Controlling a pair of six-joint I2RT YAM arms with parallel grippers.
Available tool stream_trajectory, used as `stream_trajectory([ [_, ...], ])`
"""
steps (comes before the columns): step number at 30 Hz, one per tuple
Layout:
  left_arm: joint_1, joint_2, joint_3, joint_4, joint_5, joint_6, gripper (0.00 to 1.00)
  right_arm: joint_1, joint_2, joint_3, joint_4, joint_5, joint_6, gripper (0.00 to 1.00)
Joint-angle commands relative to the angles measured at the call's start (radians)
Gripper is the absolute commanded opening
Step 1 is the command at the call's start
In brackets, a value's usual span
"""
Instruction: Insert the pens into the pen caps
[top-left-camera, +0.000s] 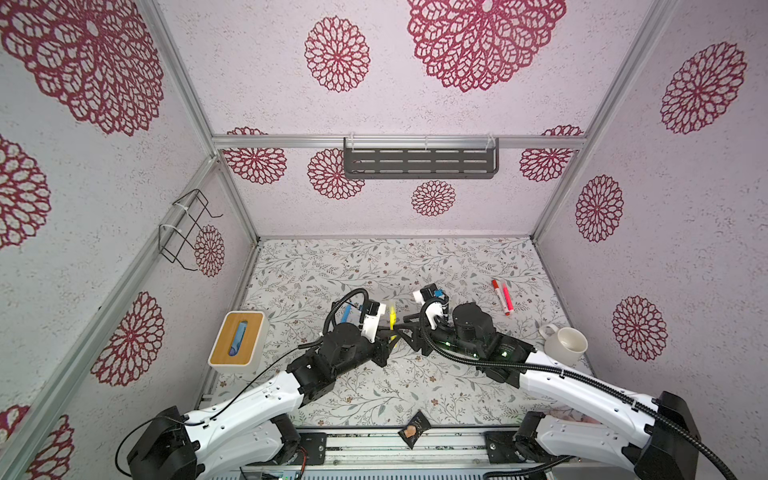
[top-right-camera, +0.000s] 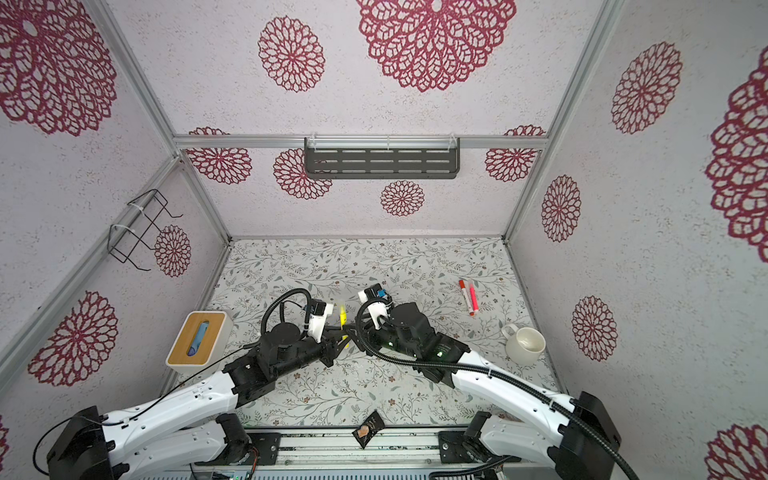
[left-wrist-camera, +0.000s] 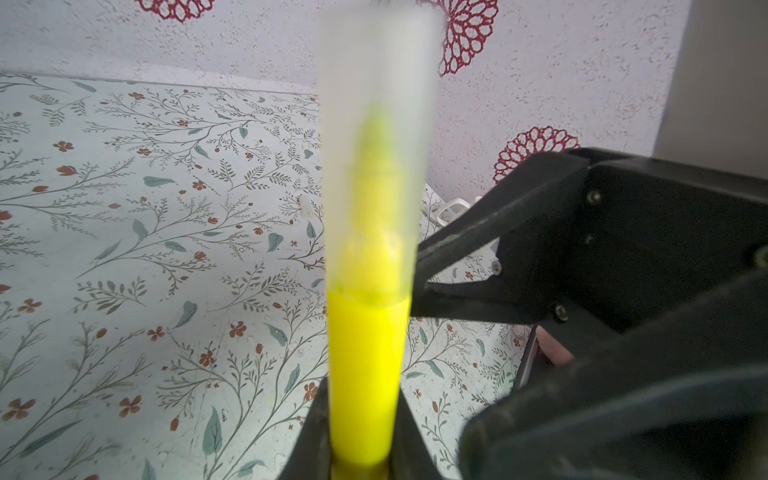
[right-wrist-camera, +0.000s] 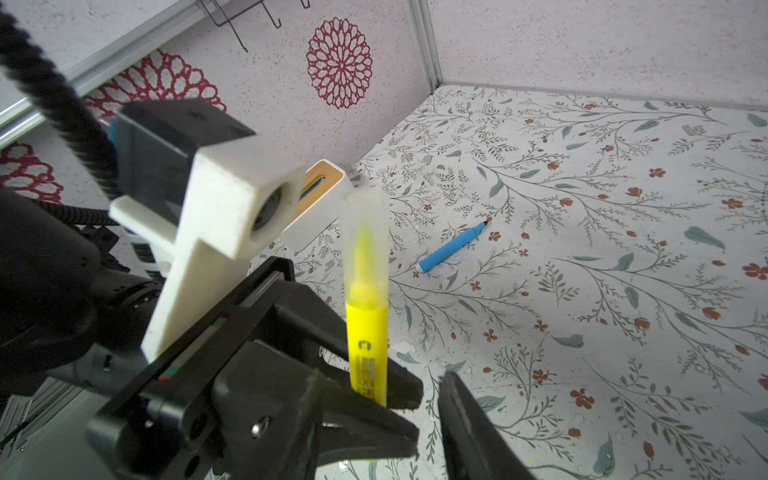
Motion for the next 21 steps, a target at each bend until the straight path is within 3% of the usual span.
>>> stream_trajectory([
  [1,-0.013,0.007,0.033,0.039,-0.004,0.017,0.0,-0.007,0.011,0.047,0.048,-0.027,-0.003,0.46],
  [21,-0.031,0.031,0.044,0.081,0.021,0.034,0.0,-0.021,0.055,0.062,0.062,-0.064,0.004,0.25],
])
